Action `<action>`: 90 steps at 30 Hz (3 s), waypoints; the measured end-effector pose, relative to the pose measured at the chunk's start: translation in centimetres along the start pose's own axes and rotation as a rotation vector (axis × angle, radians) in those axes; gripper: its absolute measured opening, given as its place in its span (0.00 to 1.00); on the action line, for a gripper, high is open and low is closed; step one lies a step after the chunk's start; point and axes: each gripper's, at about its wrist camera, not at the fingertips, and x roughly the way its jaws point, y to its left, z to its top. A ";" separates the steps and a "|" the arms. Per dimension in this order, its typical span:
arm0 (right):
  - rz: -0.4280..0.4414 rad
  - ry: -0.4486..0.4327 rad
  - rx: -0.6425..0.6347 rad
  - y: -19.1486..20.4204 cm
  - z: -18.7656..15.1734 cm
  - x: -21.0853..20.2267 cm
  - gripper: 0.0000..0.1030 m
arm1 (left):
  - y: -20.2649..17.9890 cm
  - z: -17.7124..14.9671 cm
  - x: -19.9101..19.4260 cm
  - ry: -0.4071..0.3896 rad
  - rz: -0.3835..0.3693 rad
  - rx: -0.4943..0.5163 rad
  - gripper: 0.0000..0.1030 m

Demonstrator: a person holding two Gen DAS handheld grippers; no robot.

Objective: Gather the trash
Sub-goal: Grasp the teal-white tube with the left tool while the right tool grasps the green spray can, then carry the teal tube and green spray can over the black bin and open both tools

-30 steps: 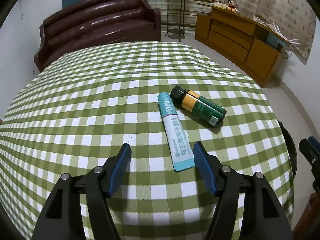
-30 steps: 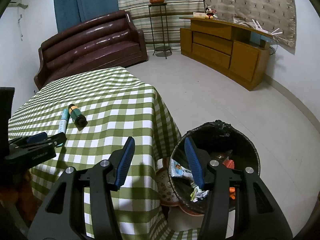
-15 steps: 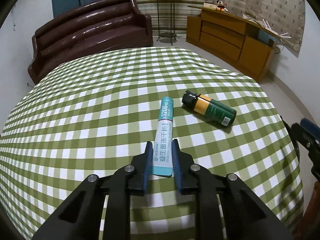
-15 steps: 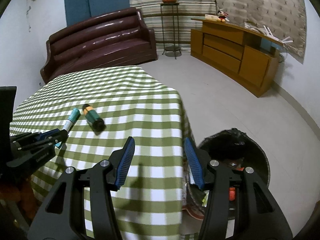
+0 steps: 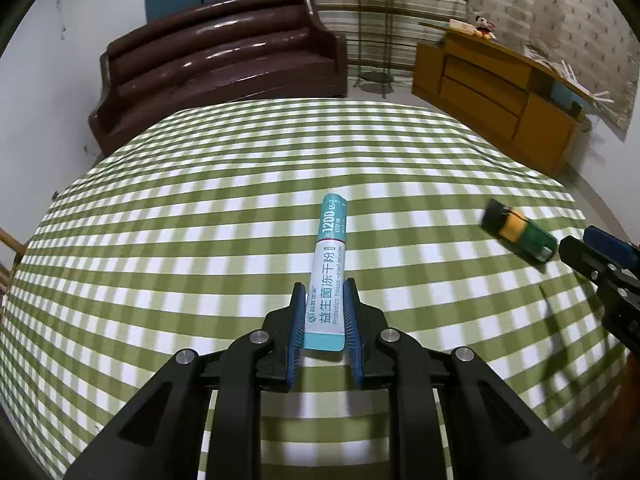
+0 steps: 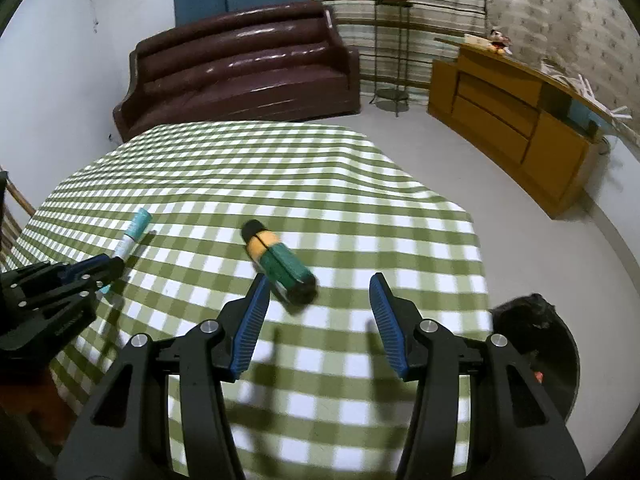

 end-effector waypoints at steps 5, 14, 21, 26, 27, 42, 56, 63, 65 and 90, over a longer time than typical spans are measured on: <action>-0.002 0.022 -0.026 1.1 1.2 1.7 0.49 | 2.2 -0.1 0.4 0.009 0.016 -0.027 0.20; 0.001 0.084 -0.034 1.9 2.3 4.2 0.49 | 2.9 0.3 1.0 0.014 0.022 -0.046 0.20; -0.009 0.100 -0.054 2.5 1.9 4.4 0.39 | 2.4 0.3 1.3 0.009 0.023 -0.048 0.20; -0.007 0.101 -0.057 2.5 1.5 4.1 0.29 | 2.2 0.3 1.2 0.006 0.029 -0.041 0.20; -0.006 0.100 -0.055 2.5 1.4 4.0 0.27 | 2.2 0.3 1.2 0.005 0.030 -0.040 0.20; 0.006 0.082 -0.009 2.0 -0.1 1.8 0.23 | 1.1 0.1 0.5 -0.014 0.047 -0.032 0.20; -0.005 0.034 0.049 0.1 -2.7 -2.6 0.23 | -1.8 -0.4 -1.4 -0.041 0.006 0.001 0.20; -0.051 -0.009 0.093 -2.6 -4.1 -5.8 0.23 | -5.0 -0.3 -2.7 -0.067 -0.047 0.037 0.20; -0.064 -0.019 0.106 -3.5 -4.5 -6.4 0.23 | -6.1 -0.2 -3.0 -0.072 -0.065 0.052 0.20; -0.281 -0.075 0.281 -17.5 -10.2 -11.7 0.23 | -27.4 -0.9 -4.6 -0.111 -0.284 0.326 0.20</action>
